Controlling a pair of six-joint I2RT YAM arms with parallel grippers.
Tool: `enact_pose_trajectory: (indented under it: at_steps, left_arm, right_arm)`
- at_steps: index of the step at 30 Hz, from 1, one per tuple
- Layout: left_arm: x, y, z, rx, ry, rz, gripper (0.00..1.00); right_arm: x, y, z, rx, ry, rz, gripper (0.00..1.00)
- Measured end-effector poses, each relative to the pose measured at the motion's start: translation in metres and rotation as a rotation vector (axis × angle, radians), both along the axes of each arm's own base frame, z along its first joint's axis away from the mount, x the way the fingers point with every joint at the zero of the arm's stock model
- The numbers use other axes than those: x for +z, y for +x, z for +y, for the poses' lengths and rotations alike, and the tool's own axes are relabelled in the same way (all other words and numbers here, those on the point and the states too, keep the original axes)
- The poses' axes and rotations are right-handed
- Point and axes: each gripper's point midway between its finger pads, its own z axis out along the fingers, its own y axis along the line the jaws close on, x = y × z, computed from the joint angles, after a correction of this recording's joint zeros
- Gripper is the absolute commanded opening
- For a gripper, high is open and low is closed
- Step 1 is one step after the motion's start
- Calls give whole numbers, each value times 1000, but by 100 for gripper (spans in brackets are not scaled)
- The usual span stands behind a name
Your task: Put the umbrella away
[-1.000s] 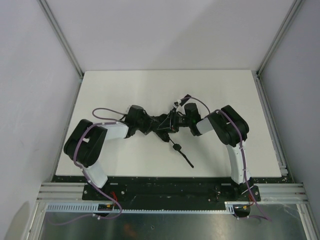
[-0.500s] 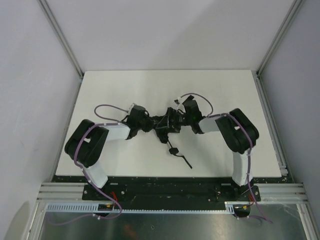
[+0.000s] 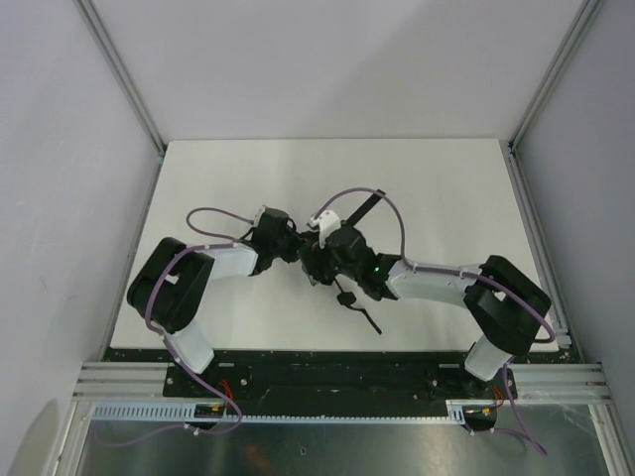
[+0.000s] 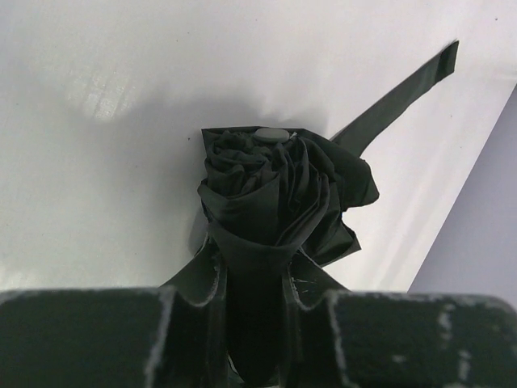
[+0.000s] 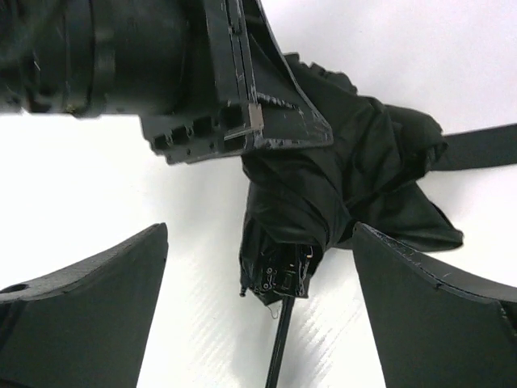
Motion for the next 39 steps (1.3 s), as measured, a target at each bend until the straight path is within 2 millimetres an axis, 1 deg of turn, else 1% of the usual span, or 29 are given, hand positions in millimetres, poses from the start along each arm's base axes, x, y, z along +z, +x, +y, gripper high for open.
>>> enact_pose_trajectory:
  at_steps: [3, 7, 9, 10, 11, 13, 14, 16, 17, 18, 19, 20, 23, 24, 25, 26, 28, 32, 35, 39]
  left_arm:
    - [0, -1, 0, 6, 0, 13, 0]
    - [0, -2, 1, 10, 3, 30, 0]
    - [0, -2, 1, 10, 7, 37, 0]
    - [0, -2, 1, 11, 8, 40, 0]
    - [0, -2, 1, 11, 9, 42, 0]
    - [0, -3, 1, 11, 11, 48, 0]
    - [0, -4, 1, 12, 12, 51, 0]
    - [0, -4, 1, 14, 8, 57, 0]
    - [0, -4, 1, 15, 8, 58, 0]
    - [0, -4, 2, 16, 8, 60, 0]
    - [1, -4, 2, 17, 10, 57, 4]
    - [2, -3, 2, 16, 12, 55, 13]
    - [2, -1, 4, 20, 29, 53, 53]
    - [1, -1, 6, 19, 40, 52, 63]
    - [1, -1, 7, 15, 50, 50, 70]
    - [-1, -3, 8, 10, 59, 57, 75]
    - [0, -3, 6, -2, 57, 57, 79]
    - [2, -4, 2, -25, 53, 54, 81]
    - [1, -4, 0, -37, 49, 53, 79]
    - [-1, -4, -1, -43, 44, 53, 72]
  right_arm:
    - [-15, -3, -1, -30, -102, -87, 94]
    - [-35, 6, -5, -80, -192, -167, 91]
    - [-44, 10, -5, -95, -221, -191, 87]
    - [-51, 12, -6, -104, -239, -203, 84]
    - [-55, 14, -6, -108, -250, -212, 78]
    - [-66, 18, -8, -123, -276, -224, 61]
    - [-71, 19, -9, -127, -287, -227, 50]
    - [-79, 20, -5, -125, -284, -227, 20]
    - [-81, 20, -3, -126, -282, -227, 10]
    - [-81, 20, -4, -129, -283, -226, 5]
    - [-82, 20, -3, -125, -281, -222, 2]
    - [-82, 21, -4, -121, -280, -217, 1]
    - [-84, 23, -1, -100, -227, -148, 0]
    - [-84, 24, -1, -83, -199, -108, 0]
    - [-84, 25, -1, -64, -160, -58, 0]
    - [-84, 26, -1, -49, -118, -5, 0]
    - [-83, 27, -4, -25, -37, 92, 0]
    - [-77, 26, -8, 24, 132, 286, 0]
    - [-75, 18, -5, 51, 229, 409, 0]
    - [-73, 11, 3, 77, 357, 547, 0]
